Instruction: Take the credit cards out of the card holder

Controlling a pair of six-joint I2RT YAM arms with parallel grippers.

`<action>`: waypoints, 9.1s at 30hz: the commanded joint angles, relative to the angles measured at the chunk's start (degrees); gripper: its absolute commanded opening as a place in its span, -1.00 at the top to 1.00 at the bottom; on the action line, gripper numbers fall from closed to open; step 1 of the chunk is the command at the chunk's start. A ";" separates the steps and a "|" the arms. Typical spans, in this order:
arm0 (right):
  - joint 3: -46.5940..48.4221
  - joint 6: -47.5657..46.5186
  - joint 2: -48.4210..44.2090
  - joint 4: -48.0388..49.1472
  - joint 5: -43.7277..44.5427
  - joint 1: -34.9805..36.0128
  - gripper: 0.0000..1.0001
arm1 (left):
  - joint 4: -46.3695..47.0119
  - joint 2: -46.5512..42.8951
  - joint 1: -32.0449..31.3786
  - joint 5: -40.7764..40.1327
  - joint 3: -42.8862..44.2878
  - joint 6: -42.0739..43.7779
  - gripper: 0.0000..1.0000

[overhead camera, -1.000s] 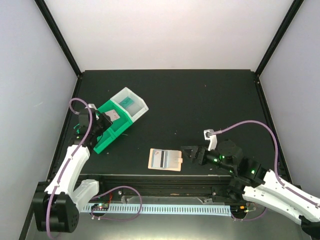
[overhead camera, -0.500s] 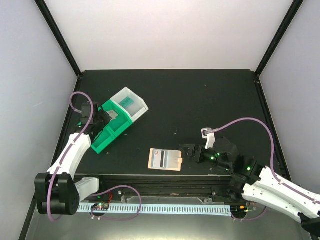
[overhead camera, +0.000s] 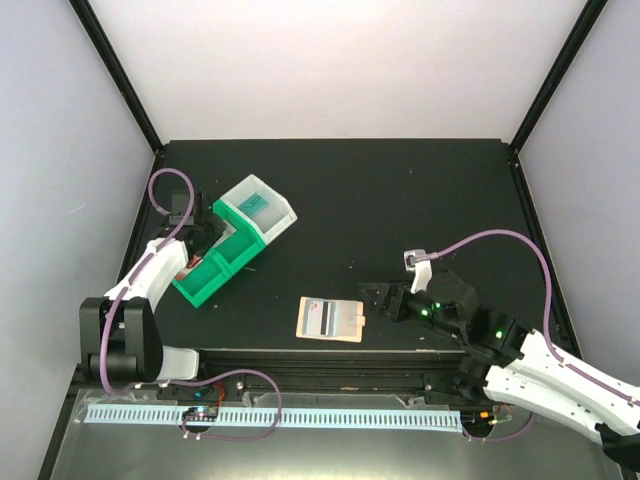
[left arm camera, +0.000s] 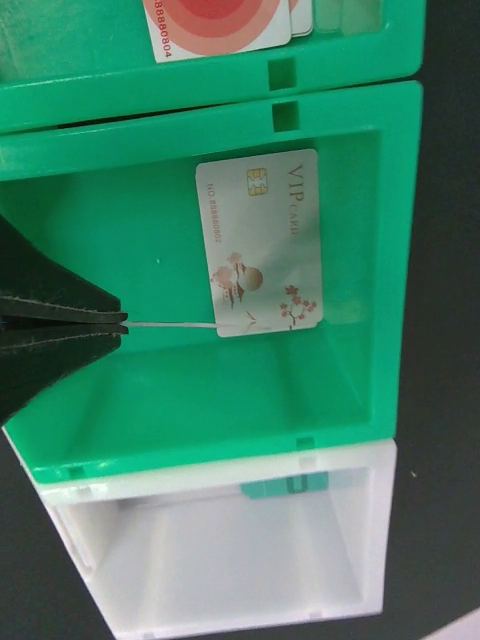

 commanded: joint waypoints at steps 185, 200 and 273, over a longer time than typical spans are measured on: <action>-3.26 10.72 53.25 36.95 -9.94 3.67 0.67 | 34.73 -12.27 -32.78 37.08 -38.31 0.44 0.26; -3.64 8.45 57.40 40.44 -11.55 3.60 0.72 | 39.30 -13.83 -38.96 32.64 -43.56 -5.88 0.78; -11.28 13.01 59.08 59.71 -20.65 -0.37 0.71 | 31.78 -19.79 -40.97 23.36 -43.62 -5.04 0.81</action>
